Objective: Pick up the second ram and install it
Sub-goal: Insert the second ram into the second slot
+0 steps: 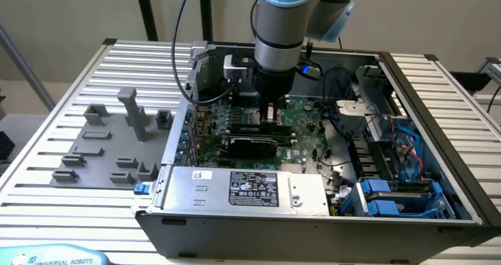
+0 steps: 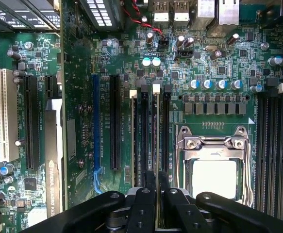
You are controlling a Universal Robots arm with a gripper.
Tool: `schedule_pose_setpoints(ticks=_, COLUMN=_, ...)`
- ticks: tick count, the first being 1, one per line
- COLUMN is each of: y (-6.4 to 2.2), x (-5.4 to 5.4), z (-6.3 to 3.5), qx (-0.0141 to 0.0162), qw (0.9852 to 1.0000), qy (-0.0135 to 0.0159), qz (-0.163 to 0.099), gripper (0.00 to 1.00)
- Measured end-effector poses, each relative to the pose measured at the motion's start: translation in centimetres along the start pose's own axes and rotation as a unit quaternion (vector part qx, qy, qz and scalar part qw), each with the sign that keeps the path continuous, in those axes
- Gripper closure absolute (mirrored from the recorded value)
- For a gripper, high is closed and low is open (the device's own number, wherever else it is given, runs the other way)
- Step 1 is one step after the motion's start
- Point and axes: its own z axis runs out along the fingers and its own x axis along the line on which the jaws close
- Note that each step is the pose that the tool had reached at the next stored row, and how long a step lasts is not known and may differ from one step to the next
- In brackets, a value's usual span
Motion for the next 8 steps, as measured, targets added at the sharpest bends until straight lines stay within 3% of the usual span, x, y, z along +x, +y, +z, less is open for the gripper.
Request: schedule_pose_setpoints(ticks=8, y=0.00, x=-0.03, z=0.16, qx=0.0002, qw=1.0000, qy=-0.0016, qz=0.000, gripper=0.86)
